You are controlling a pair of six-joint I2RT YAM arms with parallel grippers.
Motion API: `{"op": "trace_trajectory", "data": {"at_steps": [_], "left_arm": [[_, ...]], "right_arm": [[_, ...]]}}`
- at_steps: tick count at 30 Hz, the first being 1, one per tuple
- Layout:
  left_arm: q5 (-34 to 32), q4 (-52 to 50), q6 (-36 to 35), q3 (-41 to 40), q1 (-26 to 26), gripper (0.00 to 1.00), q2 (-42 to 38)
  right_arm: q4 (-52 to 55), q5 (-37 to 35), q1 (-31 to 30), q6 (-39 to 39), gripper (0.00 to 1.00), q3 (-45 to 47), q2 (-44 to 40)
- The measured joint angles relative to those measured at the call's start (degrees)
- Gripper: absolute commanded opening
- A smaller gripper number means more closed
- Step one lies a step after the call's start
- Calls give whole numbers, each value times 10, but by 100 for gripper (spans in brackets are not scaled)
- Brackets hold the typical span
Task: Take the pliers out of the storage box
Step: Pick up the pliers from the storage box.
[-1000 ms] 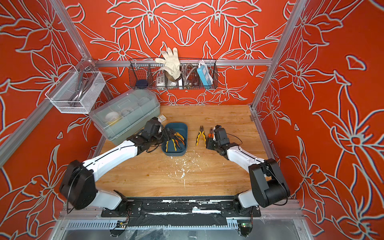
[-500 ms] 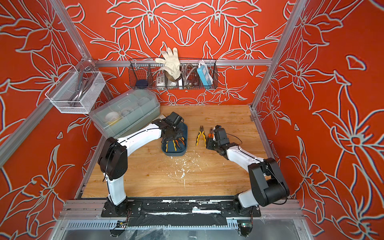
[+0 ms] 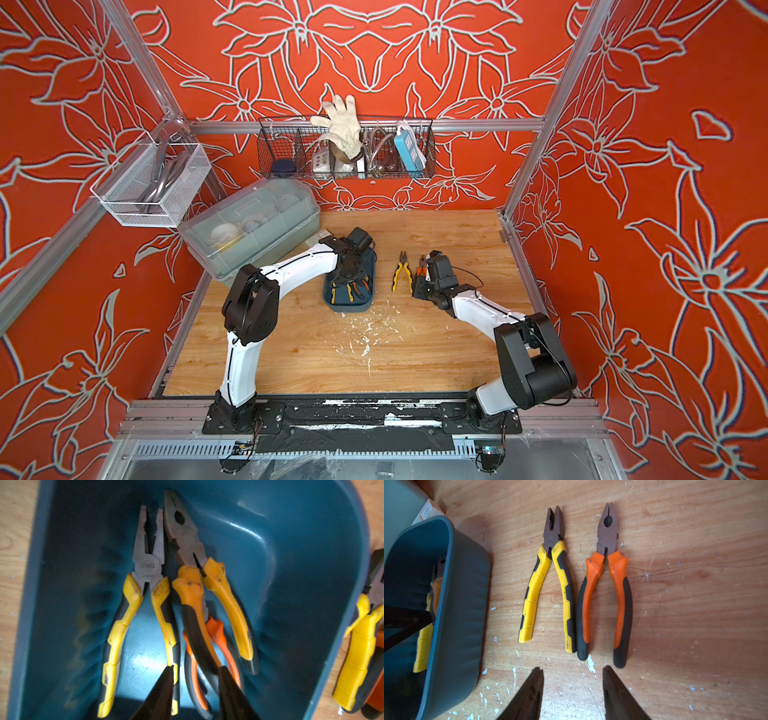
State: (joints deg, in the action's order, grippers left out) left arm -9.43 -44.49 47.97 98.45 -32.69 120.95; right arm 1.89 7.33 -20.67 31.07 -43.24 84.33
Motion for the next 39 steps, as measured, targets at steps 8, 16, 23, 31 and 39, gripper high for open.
{"op": "trace_trajectory", "data": {"at_steps": [8,16,23,31,39], "left_arm": [[0,0,-1,18,0,37,28],[4,0,6,19,-4,9,43],[5,13,4,3,-6,0,34],[14,42,-17,-87,-1,0,-29],[70,116,-34,-166,22,0,-87]], "right_arm": [[3,2,0,0,49,-1,0],[3,4,0,0,49,-1,0],[3,5,0,0,48,-1,0],[3,8,0,0,48,-1,1],[2,17,0,0,48,-1,4]]}}
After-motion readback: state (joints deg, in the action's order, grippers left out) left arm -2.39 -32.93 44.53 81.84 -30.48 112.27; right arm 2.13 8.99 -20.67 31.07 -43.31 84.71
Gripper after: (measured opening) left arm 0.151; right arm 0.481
